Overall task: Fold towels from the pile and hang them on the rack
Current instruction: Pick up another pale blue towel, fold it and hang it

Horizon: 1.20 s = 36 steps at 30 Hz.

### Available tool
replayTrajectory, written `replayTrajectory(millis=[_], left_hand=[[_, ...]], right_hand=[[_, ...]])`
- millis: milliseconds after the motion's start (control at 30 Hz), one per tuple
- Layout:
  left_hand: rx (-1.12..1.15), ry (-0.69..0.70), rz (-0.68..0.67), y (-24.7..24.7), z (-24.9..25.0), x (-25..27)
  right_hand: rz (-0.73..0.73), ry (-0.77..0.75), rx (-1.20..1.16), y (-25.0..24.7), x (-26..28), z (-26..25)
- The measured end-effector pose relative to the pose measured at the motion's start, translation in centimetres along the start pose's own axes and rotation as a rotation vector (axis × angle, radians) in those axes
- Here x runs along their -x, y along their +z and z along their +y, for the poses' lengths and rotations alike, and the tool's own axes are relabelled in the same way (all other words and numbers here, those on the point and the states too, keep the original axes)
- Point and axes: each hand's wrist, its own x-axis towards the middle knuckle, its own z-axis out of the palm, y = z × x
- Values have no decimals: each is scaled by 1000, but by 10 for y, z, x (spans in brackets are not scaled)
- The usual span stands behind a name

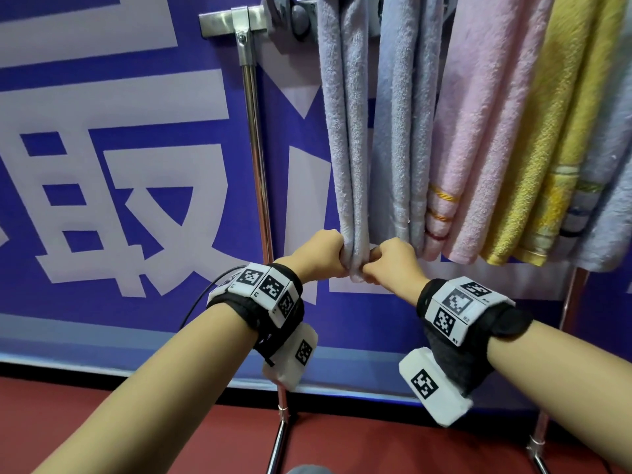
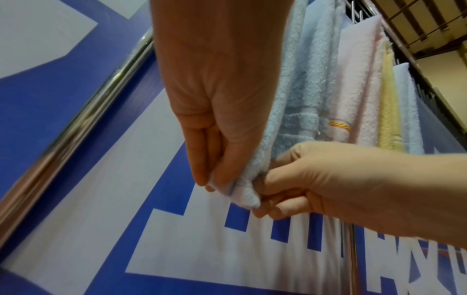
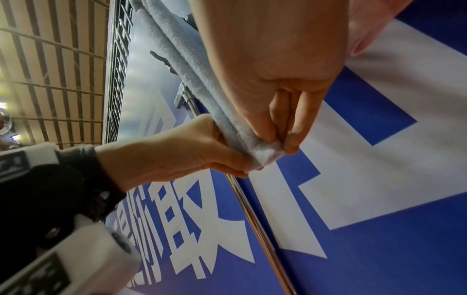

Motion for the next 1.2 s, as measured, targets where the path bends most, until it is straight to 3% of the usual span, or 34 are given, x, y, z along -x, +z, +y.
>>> replayTrajectory(millis=[400, 633, 800, 867, 1000, 1200], left_hand=[[-100, -48, 14, 12, -6, 3], [49, -104, -61, 13, -5, -2], [301, -146, -110, -26, 0, -2], [420, -143, -7, -53, 10, -3], [666, -70, 373, -107, 34, -14], [698, -66, 771, -161, 65, -44]], right_hand=[[47, -30, -7, -3, 5, -7], [5, -48, -6, -5, 6, -8], [-1, 14, -20, -19, 3, -15], [38, 10, -70, -25, -1, -21], [108, -47, -220, -43, -11, -40], [128, -57, -376, -74, -8, -61]])
